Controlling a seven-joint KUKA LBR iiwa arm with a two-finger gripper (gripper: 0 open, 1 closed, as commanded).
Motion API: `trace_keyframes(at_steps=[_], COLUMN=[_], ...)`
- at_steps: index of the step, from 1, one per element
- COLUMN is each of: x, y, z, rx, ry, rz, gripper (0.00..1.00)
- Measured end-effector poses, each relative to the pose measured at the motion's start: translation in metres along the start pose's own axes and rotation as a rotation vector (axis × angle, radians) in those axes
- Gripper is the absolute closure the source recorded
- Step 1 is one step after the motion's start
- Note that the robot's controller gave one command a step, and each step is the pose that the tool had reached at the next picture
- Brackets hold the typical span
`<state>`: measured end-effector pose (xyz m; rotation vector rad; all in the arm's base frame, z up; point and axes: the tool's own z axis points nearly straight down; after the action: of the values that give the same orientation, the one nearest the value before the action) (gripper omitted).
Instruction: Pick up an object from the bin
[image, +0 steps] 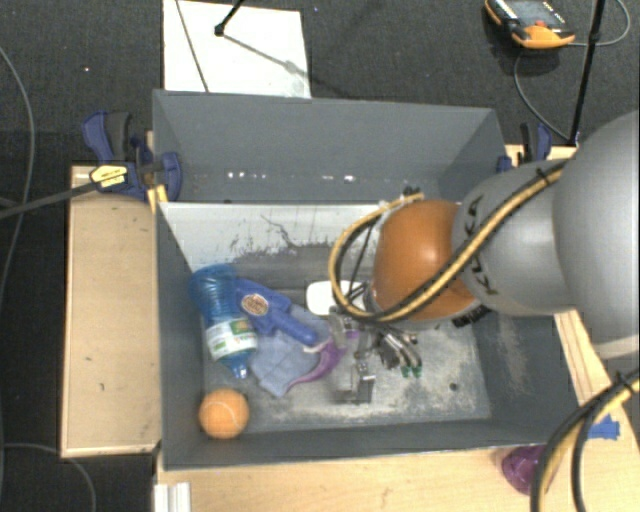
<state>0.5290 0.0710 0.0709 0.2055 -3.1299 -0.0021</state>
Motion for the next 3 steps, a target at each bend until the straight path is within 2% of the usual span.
trace_keyframes(at_steps=[1,2,3], x=[0.000,-0.006,-0.020], y=[0.000,0.013,0.039], z=[0.000,0.000,-0.006], rx=[0.000,0.002,-0.001], ry=[0.000,-0.002,0.000], rz=[0.001,0.043,-0.118], gripper=[0.00,0.00,1.00])
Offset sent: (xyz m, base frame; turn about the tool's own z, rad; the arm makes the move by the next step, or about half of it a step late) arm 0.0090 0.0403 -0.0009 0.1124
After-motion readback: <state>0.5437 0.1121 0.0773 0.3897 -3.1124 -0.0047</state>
